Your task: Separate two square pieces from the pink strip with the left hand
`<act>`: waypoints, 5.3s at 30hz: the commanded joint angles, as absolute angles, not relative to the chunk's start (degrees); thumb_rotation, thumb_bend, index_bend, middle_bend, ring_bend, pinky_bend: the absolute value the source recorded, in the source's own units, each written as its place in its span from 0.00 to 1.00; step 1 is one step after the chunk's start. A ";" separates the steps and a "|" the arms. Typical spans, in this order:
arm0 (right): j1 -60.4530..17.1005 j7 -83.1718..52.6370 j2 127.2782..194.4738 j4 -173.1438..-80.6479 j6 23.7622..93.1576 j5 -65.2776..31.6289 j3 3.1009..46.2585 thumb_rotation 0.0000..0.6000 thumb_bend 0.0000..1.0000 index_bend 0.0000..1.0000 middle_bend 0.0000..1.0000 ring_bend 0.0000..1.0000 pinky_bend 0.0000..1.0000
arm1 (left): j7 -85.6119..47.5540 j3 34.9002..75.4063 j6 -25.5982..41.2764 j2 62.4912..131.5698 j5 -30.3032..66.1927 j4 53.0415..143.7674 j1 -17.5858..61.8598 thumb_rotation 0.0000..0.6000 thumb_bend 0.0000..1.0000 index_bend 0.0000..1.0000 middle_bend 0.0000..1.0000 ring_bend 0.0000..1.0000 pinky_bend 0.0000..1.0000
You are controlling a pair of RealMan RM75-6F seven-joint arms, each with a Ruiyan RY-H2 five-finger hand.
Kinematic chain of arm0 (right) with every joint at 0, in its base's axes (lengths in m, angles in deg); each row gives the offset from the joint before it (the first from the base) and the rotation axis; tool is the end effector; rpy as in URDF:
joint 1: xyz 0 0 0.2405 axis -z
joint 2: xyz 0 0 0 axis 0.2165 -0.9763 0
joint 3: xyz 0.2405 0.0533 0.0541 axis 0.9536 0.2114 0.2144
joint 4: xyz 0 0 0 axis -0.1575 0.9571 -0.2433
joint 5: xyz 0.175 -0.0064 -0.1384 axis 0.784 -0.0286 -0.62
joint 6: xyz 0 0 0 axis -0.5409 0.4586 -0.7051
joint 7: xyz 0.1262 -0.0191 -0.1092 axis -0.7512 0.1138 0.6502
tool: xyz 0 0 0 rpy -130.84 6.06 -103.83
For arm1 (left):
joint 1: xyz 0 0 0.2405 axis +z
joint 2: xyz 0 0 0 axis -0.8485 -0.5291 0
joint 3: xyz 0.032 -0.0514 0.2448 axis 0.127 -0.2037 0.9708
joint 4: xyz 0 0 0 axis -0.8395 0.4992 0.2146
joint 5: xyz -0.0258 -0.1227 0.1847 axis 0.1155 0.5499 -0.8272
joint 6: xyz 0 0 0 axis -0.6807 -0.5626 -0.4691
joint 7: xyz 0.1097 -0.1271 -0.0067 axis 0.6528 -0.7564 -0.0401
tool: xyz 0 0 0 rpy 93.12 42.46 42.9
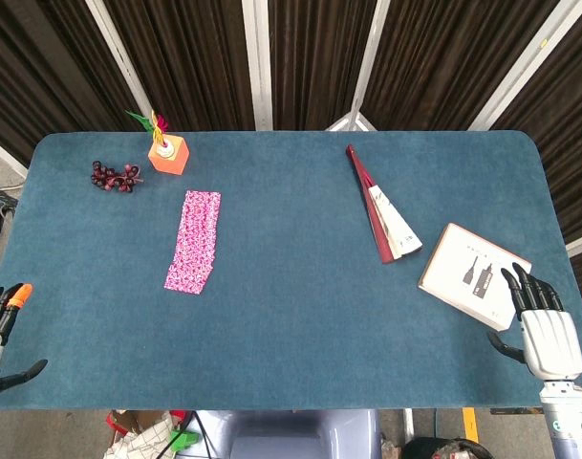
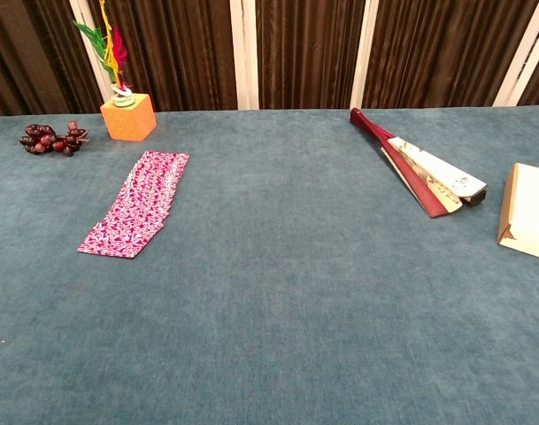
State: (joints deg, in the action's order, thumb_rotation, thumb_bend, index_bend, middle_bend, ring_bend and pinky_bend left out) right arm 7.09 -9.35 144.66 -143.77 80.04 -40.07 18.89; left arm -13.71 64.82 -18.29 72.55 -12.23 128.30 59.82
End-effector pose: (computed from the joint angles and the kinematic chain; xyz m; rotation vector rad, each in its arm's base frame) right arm -0.3062 -0.2149 0.1363 1.3843 -0.8374 0.9028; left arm -0.2905 0.1535 0.1566 -1.3899 -0.9128 -0.8643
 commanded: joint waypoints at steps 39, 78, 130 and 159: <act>7.20 -9.77 144.33 -143.74 79.59 -39.50 18.92 1.00 0.22 0.01 0.00 0.12 0.15 | -12.70 64.15 -17.31 73.60 -11.71 127.82 58.87 1.00 0.24 0.03 0.09 0.02 0.15; 6.61 -10.61 144.91 -142.33 77.78 -37.74 19.39 1.00 0.22 0.01 0.00 0.12 0.15 | 15.16 57.32 24.74 84.43 32.06 127.17 24.27 1.00 0.92 0.07 0.93 0.82 0.88; 7.22 -12.57 144.48 -142.24 79.51 -38.37 19.73 1.00 0.22 0.01 0.00 0.12 0.15 | 27.99 69.31 14.23 92.40 56.28 130.75 8.89 1.00 0.93 0.11 0.93 0.83 0.88; 7.08 -13.43 144.46 -142.12 78.94 -38.14 19.76 1.00 0.22 0.01 0.00 0.12 0.15 | 28.98 76.96 1.26 90.66 40.59 141.36 16.22 1.00 0.93 0.08 0.93 0.83 0.88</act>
